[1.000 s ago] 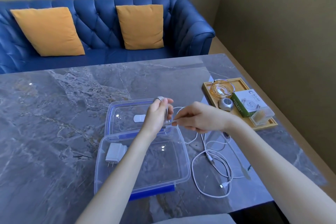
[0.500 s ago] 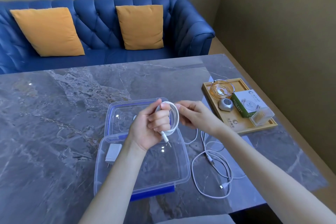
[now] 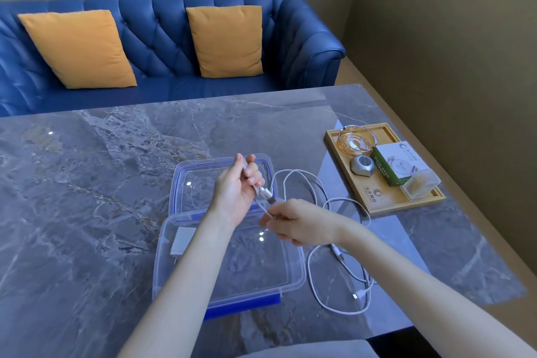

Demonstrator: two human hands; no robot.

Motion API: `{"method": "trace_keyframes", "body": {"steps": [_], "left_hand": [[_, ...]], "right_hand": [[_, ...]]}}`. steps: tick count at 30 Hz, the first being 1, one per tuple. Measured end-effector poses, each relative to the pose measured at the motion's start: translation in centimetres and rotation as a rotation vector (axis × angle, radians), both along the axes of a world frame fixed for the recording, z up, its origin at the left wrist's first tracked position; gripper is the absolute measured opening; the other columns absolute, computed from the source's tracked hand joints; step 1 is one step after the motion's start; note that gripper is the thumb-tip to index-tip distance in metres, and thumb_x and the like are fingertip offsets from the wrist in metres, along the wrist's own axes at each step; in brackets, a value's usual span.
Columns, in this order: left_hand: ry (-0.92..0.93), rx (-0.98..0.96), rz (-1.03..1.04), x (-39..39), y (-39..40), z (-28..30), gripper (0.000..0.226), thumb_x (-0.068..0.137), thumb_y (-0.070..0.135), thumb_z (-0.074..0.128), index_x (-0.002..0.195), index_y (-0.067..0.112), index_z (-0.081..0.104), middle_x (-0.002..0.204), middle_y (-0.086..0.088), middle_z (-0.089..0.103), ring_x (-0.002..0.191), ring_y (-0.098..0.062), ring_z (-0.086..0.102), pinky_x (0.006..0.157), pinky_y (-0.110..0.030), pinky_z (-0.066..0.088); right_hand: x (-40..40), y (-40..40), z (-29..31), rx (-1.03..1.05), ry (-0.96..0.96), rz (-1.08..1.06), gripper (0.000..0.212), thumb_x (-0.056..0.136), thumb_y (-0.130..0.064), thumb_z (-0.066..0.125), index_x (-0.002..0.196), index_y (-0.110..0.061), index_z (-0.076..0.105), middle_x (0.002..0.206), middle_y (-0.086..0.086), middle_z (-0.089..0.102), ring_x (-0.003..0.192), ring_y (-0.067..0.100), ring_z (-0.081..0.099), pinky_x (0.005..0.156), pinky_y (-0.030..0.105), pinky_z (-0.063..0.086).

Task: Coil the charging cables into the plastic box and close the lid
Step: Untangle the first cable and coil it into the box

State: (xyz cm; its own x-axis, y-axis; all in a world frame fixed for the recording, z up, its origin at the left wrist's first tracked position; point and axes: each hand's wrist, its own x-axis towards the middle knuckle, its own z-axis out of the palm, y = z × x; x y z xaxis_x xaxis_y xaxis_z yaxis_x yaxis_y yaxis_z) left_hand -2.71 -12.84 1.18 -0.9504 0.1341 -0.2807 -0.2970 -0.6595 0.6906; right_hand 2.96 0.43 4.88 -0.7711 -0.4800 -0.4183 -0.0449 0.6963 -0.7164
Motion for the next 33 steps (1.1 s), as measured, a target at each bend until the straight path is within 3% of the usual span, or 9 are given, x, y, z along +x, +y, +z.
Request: {"method": "trace_keyframes", "body": {"steps": [3,6,11,15,18,22,26,30,33], "left_hand": [[0.085,-0.229,-0.087,0.9,0.7,-0.6,0.034,0.1,0.024,0.026,0.08,0.009,0.049,0.042,0.01,0.042,0.037,-0.005,0.036,0.043,-0.016,0.031],[0.139,-0.481,-0.202,1.7,1.0,-1.1,0.033,0.1,0.026,0.029,0.081,0.009,0.052,0.054,0.003,0.047,0.046,-0.009,0.043,0.048,-0.02,0.033],[0.194,-0.577,-0.389,2.7,0.9,-0.2,0.046,0.099,0.028,0.031,0.059,0.012,0.048,0.045,0.004,0.049,0.045,-0.013,0.046,0.052,-0.026,0.035],[0.098,-0.476,-0.488,3.1,1.4,1.1,0.05,0.098,0.035,0.025,0.056,0.015,0.043,0.041,0.004,0.044,0.037,-0.011,0.038,0.046,-0.026,0.029],[-0.028,-0.268,-0.524,3.3,1.6,1.6,0.065,0.095,0.052,0.014,0.056,0.009,0.043,0.035,0.004,0.041,0.026,-0.006,0.026,0.035,-0.015,0.026],[-0.118,-0.236,-0.549,3.7,2.0,2.1,0.069,0.095,0.052,0.02,0.046,0.015,0.051,0.037,-0.003,0.045,0.018,-0.006,0.031,0.041,-0.017,0.033],[-0.146,-0.353,-0.394,4.5,3.4,2.6,0.058,0.098,0.043,0.026,0.053,0.011,0.047,0.034,-0.001,0.042,0.019,-0.009,0.035,0.043,-0.02,0.035],[-0.045,-0.477,-0.188,5.1,4.0,2.3,0.048,0.096,0.032,0.037,0.056,0.01,0.053,0.032,0.004,0.045,0.034,-0.012,0.04,0.04,-0.018,0.038],[0.157,-0.602,-0.182,5.7,3.4,1.7,0.025,0.088,0.034,0.051,0.072,0.016,0.06,0.057,0.006,0.057,0.065,-0.017,0.053,0.065,-0.024,0.044]], "right_hand": [[-0.3,-0.3,1.1,0.224,0.284,0.106,0.03,0.093,-0.017,0.042,0.066,-0.004,0.044,0.062,0.01,0.043,0.064,0.028,0.039,0.056,0.032,0.033],[-1.0,0.2,2.3,0.355,0.584,0.117,0.024,0.089,-0.017,0.045,0.072,-0.005,0.057,0.065,0.016,0.05,0.065,0.034,0.042,0.059,0.034,0.035],[-2.2,1.6,2.2,0.182,0.956,0.157,0.033,0.084,-0.032,0.046,0.069,-0.008,0.063,0.064,0.008,0.056,0.055,0.029,0.056,0.042,0.029,0.045],[-2.3,1.3,0.5,0.111,0.987,0.122,0.056,0.09,-0.05,0.032,0.077,-0.003,0.058,0.079,0.012,0.059,0.069,0.029,0.059,0.056,0.037,0.052],[-2.3,1.5,0.1,-0.035,0.785,0.02,0.049,0.092,-0.044,0.036,0.085,0.0,0.055,0.083,0.012,0.058,0.071,0.029,0.059,0.067,0.043,0.049],[-1.8,1.3,-1.1,-0.089,0.767,-0.109,0.047,0.087,-0.046,0.042,0.081,-0.002,0.055,0.069,0.007,0.057,0.062,0.026,0.052,0.062,0.034,0.04],[-1.6,1.0,-2.2,-0.054,0.839,-0.25,0.06,0.083,-0.052,0.028,0.075,0.0,0.054,0.062,0.014,0.061,0.058,0.033,0.056,0.057,0.037,0.039],[-1.9,0.9,-2.3,-0.094,0.79,-0.416,0.05,0.086,-0.051,0.039,0.069,-0.006,0.048,0.053,0.009,0.057,0.052,0.028,0.048,0.055,0.035,0.037],[-2.8,1.5,-2.3,-0.16,0.673,-0.632,0.039,0.092,-0.034,0.05,0.063,-0.01,0.04,0.046,0.0,0.047,0.049,0.03,0.049,0.055,0.032,0.035]]}}
